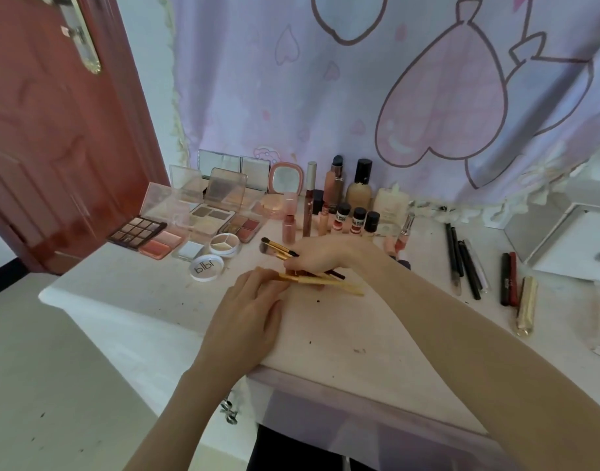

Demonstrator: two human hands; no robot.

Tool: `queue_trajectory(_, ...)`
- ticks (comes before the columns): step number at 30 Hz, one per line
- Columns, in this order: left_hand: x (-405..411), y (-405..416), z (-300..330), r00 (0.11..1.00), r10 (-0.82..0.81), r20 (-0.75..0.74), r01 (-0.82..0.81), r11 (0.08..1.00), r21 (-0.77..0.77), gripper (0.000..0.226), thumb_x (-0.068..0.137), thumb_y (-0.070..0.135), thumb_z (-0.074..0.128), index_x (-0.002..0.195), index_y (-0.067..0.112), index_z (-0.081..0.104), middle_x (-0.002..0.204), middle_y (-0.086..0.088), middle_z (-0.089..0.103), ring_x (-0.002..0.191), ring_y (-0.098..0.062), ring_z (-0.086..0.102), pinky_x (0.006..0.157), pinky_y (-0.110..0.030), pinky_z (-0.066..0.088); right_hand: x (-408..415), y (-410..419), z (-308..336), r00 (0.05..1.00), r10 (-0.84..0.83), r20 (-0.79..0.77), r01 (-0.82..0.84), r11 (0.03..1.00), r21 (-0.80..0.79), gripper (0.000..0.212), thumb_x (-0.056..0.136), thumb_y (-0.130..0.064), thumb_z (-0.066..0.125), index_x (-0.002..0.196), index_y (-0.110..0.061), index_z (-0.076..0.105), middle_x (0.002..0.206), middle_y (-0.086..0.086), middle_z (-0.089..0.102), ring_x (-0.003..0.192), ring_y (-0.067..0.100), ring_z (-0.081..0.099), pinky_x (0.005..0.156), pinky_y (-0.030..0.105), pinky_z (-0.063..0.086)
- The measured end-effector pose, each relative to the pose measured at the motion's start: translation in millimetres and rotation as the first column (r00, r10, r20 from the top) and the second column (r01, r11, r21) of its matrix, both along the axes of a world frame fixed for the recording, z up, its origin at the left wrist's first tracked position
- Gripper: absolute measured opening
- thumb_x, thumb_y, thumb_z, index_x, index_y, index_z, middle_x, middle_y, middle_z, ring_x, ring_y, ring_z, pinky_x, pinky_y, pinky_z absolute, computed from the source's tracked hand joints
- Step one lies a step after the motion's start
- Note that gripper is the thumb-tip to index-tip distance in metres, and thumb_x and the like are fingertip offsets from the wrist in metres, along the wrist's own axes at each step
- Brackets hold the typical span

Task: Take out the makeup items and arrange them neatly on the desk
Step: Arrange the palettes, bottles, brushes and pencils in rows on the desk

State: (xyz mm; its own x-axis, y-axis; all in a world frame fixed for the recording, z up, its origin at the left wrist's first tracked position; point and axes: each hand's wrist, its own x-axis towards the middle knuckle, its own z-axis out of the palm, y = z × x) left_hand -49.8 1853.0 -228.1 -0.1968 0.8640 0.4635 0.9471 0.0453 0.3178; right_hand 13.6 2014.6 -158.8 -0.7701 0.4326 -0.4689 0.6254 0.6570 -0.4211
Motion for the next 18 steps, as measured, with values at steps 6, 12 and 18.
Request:
queue_trajectory(6,1.0,0.0,4.4,0.997,-0.072,-0.007,0.072,0.996,-0.044,0.036,0.087,0.022,0.04,0.107,0.007,0.067,0.117,-0.01,0.06,0.11,-0.029,0.054,0.094,-0.037,0.045,-3.7,5.7,7.3,0.991,0.1,0.091,-0.114,0.981,0.157,0.034,0.1,-0.033,0.032,0.09,-0.009,0.054,0.087,0.005,0.054,0.08,0.02,0.053,0.069,0.029,0.044)
queue_trajectory(12,-0.8,1.0,2.4,1.0,-0.02,-0.002,0.02,0.999,-0.048,0.029,0.086,0.011,0.056,0.113,0.007,0.063,0.12,-0.012,0.057,0.113,-0.029,0.052,0.093,-0.036,0.045,-4.9,8.3,-2.1,1.0,-0.015,-0.02,0.016,1.0,0.021,0.028,0.099,-0.023,0.038,0.095,-0.007,0.061,0.08,0.006,0.057,0.069,0.018,0.055,0.061,0.026,0.051)
queue_trajectory(18,-1.3,11.2,-1.0,0.992,-0.037,-0.119,0.011,0.976,-0.217,0.045,0.096,0.033,0.036,0.139,0.02,0.04,0.149,0.001,0.032,0.141,-0.019,0.02,0.114,-0.036,0.016,0.7,10.7,-4.6,0.99,-0.022,-0.138,0.034,0.996,0.081,0.015,0.096,-0.015,0.048,0.099,-0.01,0.062,0.093,0.005,0.061,0.08,0.017,0.06,0.065,0.023,0.053)
